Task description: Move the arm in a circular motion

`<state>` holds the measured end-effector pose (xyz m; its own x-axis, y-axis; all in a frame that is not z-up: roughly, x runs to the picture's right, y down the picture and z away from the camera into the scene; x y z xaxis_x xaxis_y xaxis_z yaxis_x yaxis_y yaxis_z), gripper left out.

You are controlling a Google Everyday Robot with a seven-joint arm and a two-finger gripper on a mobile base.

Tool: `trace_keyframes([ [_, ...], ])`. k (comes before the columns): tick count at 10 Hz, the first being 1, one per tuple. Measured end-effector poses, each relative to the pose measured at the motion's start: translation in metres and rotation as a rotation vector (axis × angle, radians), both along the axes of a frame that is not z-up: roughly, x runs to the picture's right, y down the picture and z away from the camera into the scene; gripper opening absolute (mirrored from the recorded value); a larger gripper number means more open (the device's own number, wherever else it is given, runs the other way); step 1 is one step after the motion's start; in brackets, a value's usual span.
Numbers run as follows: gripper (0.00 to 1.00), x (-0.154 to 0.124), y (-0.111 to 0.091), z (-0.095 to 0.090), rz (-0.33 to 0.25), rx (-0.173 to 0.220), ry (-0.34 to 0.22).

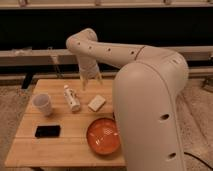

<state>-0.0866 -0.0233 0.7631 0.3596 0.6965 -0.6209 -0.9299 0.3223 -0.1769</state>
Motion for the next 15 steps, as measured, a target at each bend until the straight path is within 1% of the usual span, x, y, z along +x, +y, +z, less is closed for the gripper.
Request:
trace_keyframes([
  [1,0.65,-0.02,0.006,-0.005,-0.015,-0.004,-0.009],
  [2,0.65,-0.032,0.013,-0.013,-0.02,-0.008,-0.012],
  [3,0.65,-0.041,0.023,-0.023,-0.027,-0.008,-0.011],
  [4,0.65,-0.048,0.033,-0.033,-0.049,-0.01,-0.021],
  [5,0.65,-0.06,0.043,-0.044,-0.067,-0.016,-0.034],
  [7,0.65,-0.085,0.057,-0.059,-0.093,-0.035,-0.058],
  [8,0.65,-0.084,0.059,-0.061,-0.093,-0.035,-0.053],
  [9,0.65,-0.079,0.064,-0.067,-0.094,-0.035,-0.053],
  [11,0.65,-0.071,0.083,-0.085,-0.1,-0.036,-0.056],
  [13,0.65,-0.078,0.1,-0.102,-0.109,-0.036,-0.07],
  [14,0.65,-0.076,0.106,-0.105,-0.098,-0.039,-0.067],
  [15,0.65,-0.065,0.109,-0.109,-0.081,-0.036,-0.056],
])
